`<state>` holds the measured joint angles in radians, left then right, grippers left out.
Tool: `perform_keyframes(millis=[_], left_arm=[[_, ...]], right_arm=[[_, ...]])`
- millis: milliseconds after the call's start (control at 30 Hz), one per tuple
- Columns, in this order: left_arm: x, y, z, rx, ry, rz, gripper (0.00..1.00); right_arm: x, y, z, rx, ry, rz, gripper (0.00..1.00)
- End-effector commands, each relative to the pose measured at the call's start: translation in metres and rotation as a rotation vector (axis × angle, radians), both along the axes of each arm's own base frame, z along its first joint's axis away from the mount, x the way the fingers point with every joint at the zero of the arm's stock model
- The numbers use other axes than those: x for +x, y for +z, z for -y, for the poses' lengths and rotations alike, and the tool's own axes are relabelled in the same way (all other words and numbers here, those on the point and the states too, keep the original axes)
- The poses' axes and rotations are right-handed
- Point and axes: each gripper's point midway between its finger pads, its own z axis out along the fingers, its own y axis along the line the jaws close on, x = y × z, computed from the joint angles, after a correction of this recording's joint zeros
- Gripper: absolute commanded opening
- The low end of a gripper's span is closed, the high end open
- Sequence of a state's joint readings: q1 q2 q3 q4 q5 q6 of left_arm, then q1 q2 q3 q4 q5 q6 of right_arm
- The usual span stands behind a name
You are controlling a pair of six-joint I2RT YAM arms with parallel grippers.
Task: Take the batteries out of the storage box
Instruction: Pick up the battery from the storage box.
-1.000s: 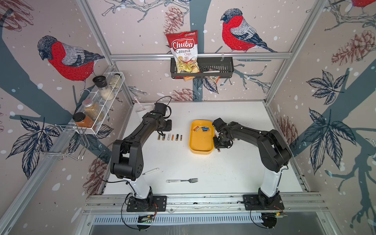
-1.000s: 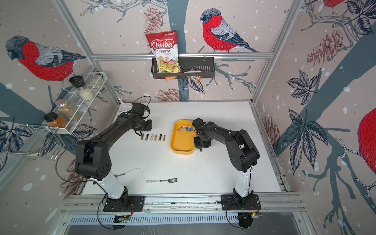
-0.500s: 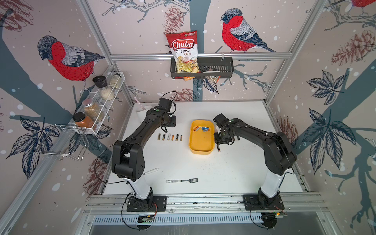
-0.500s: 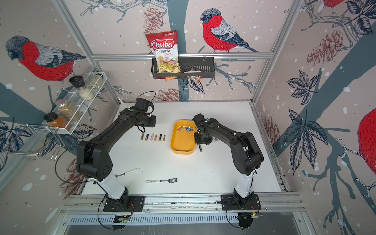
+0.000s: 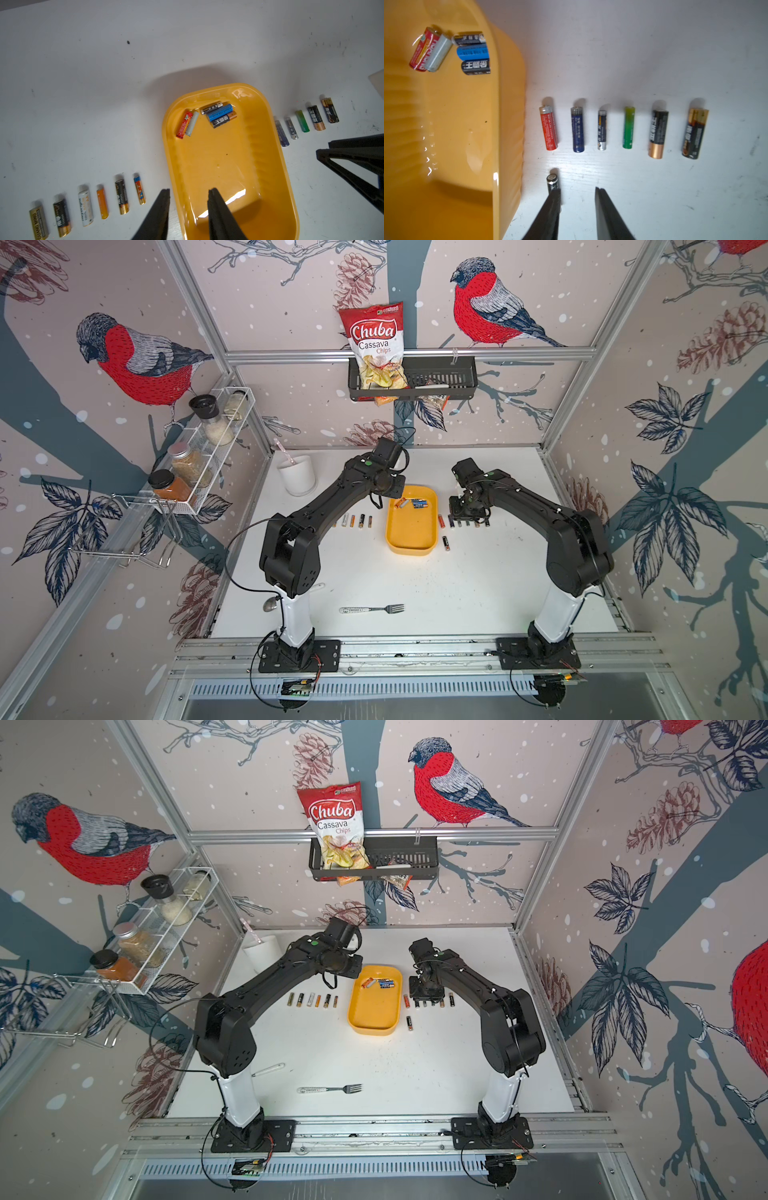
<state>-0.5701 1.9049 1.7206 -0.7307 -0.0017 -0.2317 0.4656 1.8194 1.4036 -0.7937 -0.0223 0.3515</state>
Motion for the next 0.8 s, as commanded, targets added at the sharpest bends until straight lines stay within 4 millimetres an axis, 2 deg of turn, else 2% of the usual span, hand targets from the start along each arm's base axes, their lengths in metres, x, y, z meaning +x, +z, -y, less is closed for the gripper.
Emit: perform_keyframes(millis=[0, 200, 333, 767], left_arm=[[-0.005, -0.01, 0.018, 0.012, -0.031, -0.027, 0.36], [-0.001, -0.043, 0.047, 0.034, -0.098, -0.06, 0.36], [0.008, -0.061, 0.056, 0.073, -0.153, -0.054, 0.36], [0.025, -0.097, 0.088, 0.077, -0.363, -0.061, 0.38]], right_arm=[[0.004, 0.001, 0.014, -0.034, 0.002, 0.001, 0.35], [0.009, 0.004, 0.027, -0.035, -0.017, 0.007, 0.35], [0.01, 0.004, 0.031, -0.037, -0.021, 0.006, 0.35], [0.013, 0.005, 0.039, -0.047, -0.037, 0.0, 0.35]])
